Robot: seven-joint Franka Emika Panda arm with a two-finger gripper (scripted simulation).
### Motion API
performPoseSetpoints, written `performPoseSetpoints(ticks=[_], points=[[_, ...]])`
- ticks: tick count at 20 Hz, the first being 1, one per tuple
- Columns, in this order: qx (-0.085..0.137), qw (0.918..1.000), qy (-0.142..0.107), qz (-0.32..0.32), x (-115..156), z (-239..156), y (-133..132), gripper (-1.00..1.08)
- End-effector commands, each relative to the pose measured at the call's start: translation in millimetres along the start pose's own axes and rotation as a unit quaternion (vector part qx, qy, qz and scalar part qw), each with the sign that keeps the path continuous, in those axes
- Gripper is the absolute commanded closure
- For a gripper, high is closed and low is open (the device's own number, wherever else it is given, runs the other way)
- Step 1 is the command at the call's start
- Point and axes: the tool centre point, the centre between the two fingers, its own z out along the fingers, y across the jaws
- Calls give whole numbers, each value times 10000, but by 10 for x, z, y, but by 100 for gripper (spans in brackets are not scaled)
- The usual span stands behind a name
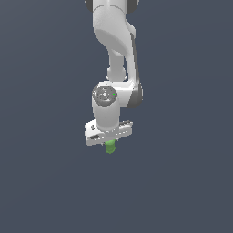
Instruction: Pick up the object and move it to a goal position.
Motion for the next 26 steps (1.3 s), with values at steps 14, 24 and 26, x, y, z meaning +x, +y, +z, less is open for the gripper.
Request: performPoseSetpoints(ticks=[14,24,26], points=[[-3,10000,0,-2,255,-768,-577,108],[-3,10000,0,-2,519,-1469,-1095,108],[-3,10000,0,-2,550,-1539,-1146,108]])
